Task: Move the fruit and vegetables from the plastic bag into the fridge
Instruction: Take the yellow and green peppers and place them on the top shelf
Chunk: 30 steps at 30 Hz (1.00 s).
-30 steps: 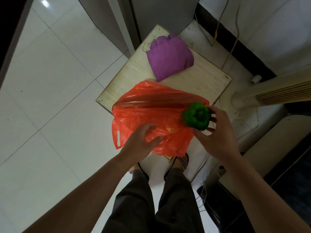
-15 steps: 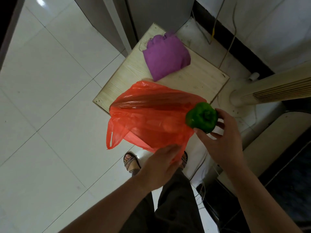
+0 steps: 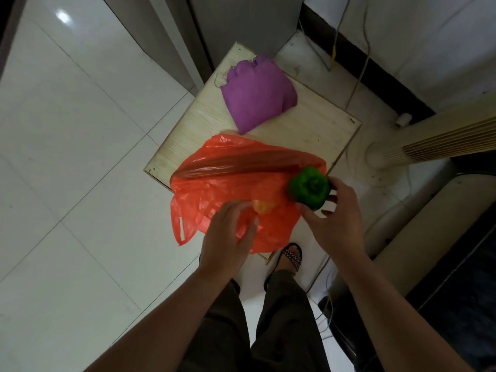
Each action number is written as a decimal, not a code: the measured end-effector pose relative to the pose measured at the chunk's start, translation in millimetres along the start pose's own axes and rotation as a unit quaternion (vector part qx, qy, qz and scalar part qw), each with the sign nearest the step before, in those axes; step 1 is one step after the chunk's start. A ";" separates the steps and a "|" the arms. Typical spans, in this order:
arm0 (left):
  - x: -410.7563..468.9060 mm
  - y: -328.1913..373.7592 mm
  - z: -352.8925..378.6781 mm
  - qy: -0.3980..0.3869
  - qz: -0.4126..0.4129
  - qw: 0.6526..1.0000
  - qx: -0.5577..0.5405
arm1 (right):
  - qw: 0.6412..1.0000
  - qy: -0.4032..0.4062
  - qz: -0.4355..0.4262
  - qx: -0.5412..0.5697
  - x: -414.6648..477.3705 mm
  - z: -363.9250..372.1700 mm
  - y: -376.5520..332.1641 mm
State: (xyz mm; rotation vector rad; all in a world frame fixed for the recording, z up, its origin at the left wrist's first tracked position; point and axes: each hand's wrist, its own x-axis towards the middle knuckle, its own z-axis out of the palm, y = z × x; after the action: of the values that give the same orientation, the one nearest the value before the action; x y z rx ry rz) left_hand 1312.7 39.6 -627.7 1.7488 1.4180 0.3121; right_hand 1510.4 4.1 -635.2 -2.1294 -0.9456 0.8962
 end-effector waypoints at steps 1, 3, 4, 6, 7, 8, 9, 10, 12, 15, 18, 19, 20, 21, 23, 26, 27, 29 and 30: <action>4.2 -1.4 -3.2 0.004 0.015 1.000 0.020 | 1.000 0.004 -0.002 0.006 3.5 0.2 -2.9; 11.2 -3.4 -5.4 -0.019 0.020 0.998 0.048 | 1.000 0.006 -0.003 0.019 9.4 0.9 -6.9; 13.9 -4.7 -4.6 -0.028 0.014 0.998 0.053 | 1.000 0.008 -0.005 0.021 12.1 1.8 -8.0; 18.3 -5.0 -0.1 -0.025 0.003 0.998 0.056 | 1.000 0.008 -0.012 0.012 17.6 4.7 -8.2; 20.0 -4.7 3.1 -0.019 -0.002 0.998 0.061 | 1.000 0.002 -0.015 0.002 20.1 6.8 -7.3; 21.4 -3.4 6.3 -0.015 -0.006 0.997 0.069 | 1.000 -0.005 -0.016 -0.010 22.0 8.8 -5.7; 22.5 -1.8 9.5 -0.014 -0.010 0.997 0.078 | 1.000 -0.014 -0.013 -0.022 23.3 11.0 -3.6; 23.3 -0.2 12.5 -0.017 -0.011 0.996 0.085 | 0.999 -0.026 -0.008 -0.032 23.9 13.3 -0.9; 24.6 2.5 18.2 -0.024 -0.003 0.995 0.096 | 0.998 -0.054 -0.003 -0.045 22.7 18.0 4.6; 26.3 -1.7 26.9 -0.024 0.030 0.991 0.128 | 0.997 -0.065 0.011 -0.039 19.0 22.7 12.1; 28.4 -11.4 32.8 -0.028 0.039 0.986 0.158 | 0.997 -0.062 0.017 -0.033 16.5 23.1 16.6; 28.8 -13.4 33.4 -0.031 0.040 0.985 0.163 | 0.997 -0.063 0.018 -0.033 15.6 22.5 17.5; 28.6 -15.4 33.8 -0.035 0.043 0.984 0.167 | 0.997 -0.064 0.018 -0.033 14.7 21.4 17.9; 28.0 -16.9 33.6 -0.041 0.047 0.983 0.171 | 0.997 -0.067 0.019 -0.032 13.8 20.3 17.9; 25.3 -19.3 31.6 -0.053 0.052 0.982 0.172 | 0.997 -0.072 0.020 -0.025 12.1 17.9 16.9; 17.9 -18.9 23.2 -0.080 0.028 0.983 0.165 | 0.997 -0.075 0.018 -0.012 7.8 13.5 11.2; 14.8 -17.3 18.5 -0.086 0.023 0.982 0.166 | 0.997 -0.076 0.017 -0.012 5.9 11.9 7.7; 8.8 -10.7 6.7 -0.093 0.014 0.983 0.159 | 0.996 -0.084 0.011 -0.013 1.4 7.5 -1.3; 5.8 -6.2 -0.1 -0.096 0.009 0.984 0.153 | 0.996 -0.091 0.007 -0.012 -1.1 4.7 -6.8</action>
State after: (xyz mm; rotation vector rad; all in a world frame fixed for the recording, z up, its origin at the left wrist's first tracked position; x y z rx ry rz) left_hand 1310.3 44.9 -633.9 1.9791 1.3648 -0.0701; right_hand 1503.7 8.1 -632.4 -2.1036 -1.0379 1.1062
